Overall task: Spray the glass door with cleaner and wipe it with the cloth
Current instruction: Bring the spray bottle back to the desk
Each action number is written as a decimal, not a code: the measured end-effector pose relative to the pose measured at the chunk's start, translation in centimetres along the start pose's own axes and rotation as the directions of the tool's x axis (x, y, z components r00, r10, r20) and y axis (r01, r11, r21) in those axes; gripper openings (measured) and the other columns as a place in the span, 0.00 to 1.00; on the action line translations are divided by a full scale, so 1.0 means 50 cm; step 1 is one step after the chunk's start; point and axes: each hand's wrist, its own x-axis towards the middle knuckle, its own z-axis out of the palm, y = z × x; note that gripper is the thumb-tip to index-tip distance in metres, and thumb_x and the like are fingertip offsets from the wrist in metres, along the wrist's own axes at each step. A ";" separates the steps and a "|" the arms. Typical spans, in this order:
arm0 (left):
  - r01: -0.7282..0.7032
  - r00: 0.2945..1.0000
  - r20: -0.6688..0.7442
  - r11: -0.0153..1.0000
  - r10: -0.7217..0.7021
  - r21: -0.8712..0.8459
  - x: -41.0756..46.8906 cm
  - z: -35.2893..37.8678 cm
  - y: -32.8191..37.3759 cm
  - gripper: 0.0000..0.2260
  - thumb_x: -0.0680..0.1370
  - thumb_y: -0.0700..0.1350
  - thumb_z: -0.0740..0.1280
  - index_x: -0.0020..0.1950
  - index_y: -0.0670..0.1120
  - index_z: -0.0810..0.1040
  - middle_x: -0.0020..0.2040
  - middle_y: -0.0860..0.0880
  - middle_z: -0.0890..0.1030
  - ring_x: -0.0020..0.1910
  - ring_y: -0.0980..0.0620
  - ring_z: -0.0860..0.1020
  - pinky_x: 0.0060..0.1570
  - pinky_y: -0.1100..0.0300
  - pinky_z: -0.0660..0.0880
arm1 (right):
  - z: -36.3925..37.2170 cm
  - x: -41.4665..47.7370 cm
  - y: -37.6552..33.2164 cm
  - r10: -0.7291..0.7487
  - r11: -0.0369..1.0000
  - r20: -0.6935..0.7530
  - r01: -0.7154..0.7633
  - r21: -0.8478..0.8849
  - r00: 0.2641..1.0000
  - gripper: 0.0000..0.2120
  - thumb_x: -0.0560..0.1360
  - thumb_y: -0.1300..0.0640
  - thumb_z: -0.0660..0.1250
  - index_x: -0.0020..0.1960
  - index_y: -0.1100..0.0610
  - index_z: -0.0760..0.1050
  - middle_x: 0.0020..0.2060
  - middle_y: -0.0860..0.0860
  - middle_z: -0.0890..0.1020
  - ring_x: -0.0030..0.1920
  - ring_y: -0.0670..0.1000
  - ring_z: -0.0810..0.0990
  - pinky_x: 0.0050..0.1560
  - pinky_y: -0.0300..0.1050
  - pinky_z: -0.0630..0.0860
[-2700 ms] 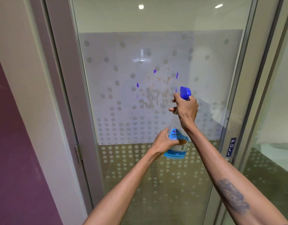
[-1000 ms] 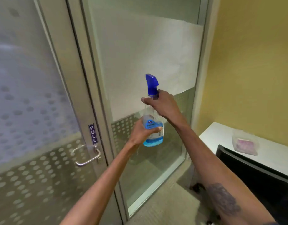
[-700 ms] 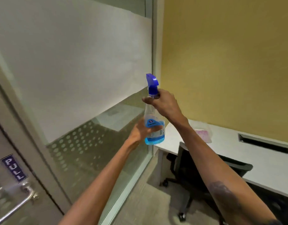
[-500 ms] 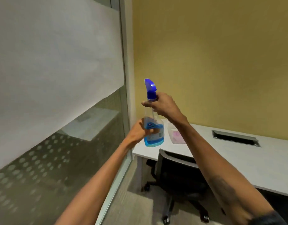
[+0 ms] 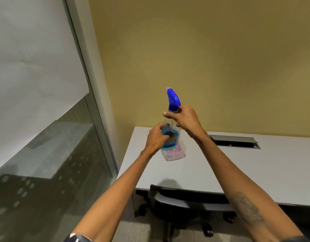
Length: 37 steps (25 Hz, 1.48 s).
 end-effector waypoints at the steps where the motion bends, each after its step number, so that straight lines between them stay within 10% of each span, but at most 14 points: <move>1: 0.011 1.000 -0.017 1.000 -0.011 0.015 0.042 0.013 -0.004 0.18 0.75 0.42 0.73 0.65 0.48 0.79 0.63 0.47 0.82 0.61 0.45 0.80 0.60 0.47 0.82 | 0.004 0.041 0.025 -0.002 1.000 -0.004 0.002 -0.001 1.000 0.14 0.74 0.49 0.77 0.51 0.56 0.78 0.43 0.51 0.83 0.43 0.54 0.81 0.48 0.53 0.81; 10: 0.231 0.971 -0.072 0.970 -0.226 0.075 0.401 0.125 -0.121 0.25 0.76 0.44 0.74 0.73 0.45 0.76 0.68 0.46 0.81 0.66 0.43 0.79 0.67 0.47 0.77 | 0.070 0.419 0.254 0.050 0.998 0.080 -0.048 -0.034 0.996 0.11 0.73 0.48 0.77 0.48 0.53 0.79 0.38 0.48 0.81 0.39 0.51 0.77 0.36 0.40 0.67; 27: 0.538 0.837 0.082 0.840 -0.542 0.065 0.540 0.279 -0.429 0.21 0.82 0.44 0.68 0.76 0.44 0.73 0.73 0.44 0.77 0.70 0.43 0.77 0.72 0.49 0.73 | 0.302 0.644 0.600 0.397 0.918 0.124 -0.393 -0.057 0.909 0.15 0.77 0.52 0.76 0.57 0.61 0.80 0.52 0.58 0.86 0.55 0.61 0.82 0.60 0.53 0.75; 37: 0.484 0.863 -0.135 0.874 -0.486 -0.047 0.579 0.235 -0.439 0.32 0.76 0.49 0.76 0.77 0.45 0.69 0.71 0.44 0.78 0.68 0.43 0.78 0.63 0.54 0.75 | 0.312 0.675 0.476 0.122 0.980 0.277 -0.072 -0.185 0.953 0.14 0.75 0.48 0.75 0.55 0.55 0.80 0.47 0.52 0.84 0.45 0.56 0.79 0.47 0.46 0.70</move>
